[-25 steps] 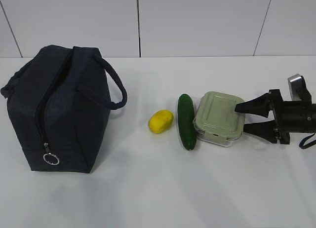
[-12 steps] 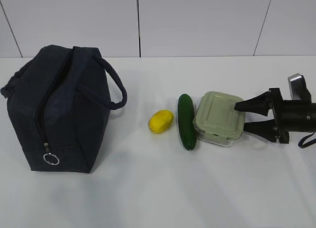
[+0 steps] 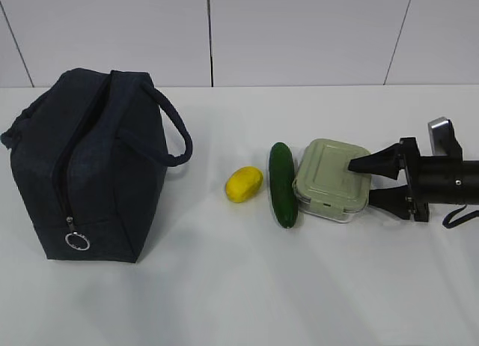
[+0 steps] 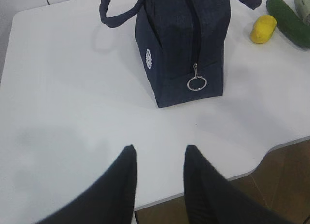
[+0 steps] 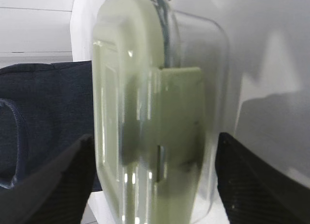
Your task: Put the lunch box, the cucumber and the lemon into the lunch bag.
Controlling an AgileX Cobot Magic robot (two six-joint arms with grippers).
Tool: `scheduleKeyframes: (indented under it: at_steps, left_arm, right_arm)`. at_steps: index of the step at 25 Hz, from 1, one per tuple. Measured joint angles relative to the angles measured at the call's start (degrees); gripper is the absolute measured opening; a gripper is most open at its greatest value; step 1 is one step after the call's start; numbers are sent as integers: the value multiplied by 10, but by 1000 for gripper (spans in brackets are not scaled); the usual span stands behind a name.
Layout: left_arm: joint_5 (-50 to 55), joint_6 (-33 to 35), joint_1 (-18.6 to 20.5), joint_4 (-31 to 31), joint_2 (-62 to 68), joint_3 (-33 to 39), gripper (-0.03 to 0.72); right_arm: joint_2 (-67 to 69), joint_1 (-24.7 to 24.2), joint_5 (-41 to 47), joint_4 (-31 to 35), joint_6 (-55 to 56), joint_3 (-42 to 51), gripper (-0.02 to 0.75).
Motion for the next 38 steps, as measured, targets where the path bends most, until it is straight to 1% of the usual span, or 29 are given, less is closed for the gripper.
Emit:
scheduleKeyframes:
  at_steps: [5,16,27,38]
  left_arm:
    - [0,0,0,0,0,0,239]
    - [0,0,0,0,0,0,239]
    - [0,0,0,0,0,0,239]
    - [0,-1,0,0,0,0,239]
  right_arm:
    - [0,16,-6,5,-1,-2,575]
    - [4,16,-17,25,-3,-2,575]
    - [4,16,-37,26,-4,-2,575]
    - [4,33,-44,29,-8,-2,575]
